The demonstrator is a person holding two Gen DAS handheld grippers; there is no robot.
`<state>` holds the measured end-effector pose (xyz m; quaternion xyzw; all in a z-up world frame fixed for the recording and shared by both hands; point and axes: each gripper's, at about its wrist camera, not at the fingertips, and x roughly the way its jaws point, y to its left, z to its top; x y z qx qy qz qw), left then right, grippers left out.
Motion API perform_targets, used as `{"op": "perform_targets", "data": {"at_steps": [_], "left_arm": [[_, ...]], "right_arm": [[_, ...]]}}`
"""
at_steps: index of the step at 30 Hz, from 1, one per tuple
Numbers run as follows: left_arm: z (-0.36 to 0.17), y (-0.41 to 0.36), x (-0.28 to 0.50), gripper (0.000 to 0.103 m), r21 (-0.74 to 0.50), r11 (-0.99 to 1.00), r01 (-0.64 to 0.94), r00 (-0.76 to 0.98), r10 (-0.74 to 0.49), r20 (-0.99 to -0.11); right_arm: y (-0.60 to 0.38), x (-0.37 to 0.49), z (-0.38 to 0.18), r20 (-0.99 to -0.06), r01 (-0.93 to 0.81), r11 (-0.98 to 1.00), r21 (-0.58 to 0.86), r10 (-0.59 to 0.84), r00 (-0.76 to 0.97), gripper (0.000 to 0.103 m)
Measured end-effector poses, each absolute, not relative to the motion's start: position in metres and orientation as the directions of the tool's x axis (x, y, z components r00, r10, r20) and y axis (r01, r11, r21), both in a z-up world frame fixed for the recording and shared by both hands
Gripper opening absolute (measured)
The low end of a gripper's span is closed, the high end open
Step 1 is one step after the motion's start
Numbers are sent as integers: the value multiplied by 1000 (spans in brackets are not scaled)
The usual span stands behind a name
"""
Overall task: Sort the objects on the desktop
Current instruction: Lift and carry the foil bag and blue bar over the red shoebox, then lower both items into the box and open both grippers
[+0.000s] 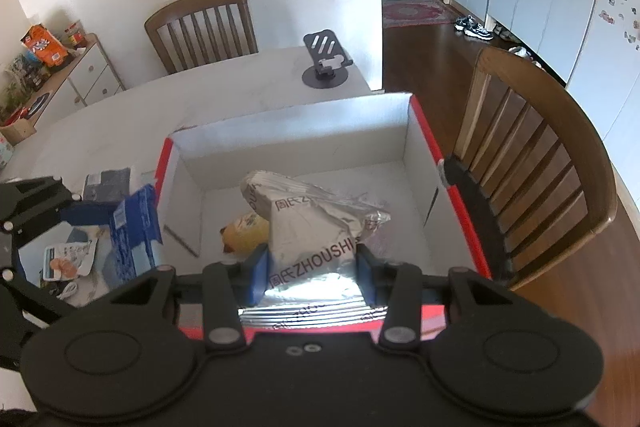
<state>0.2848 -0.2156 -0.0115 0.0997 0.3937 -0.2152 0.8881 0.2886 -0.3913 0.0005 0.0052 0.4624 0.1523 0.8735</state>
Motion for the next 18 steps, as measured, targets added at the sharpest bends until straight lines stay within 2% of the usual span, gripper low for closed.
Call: {"op": "perform_targets", "data": {"at_steps": [18], "left_arm": [[-47,-245,335,77,9,920,392,547,-225,-806]], "right_arm": [[-393,343,-31,-832,-266,952,153,270,485,43]]}}
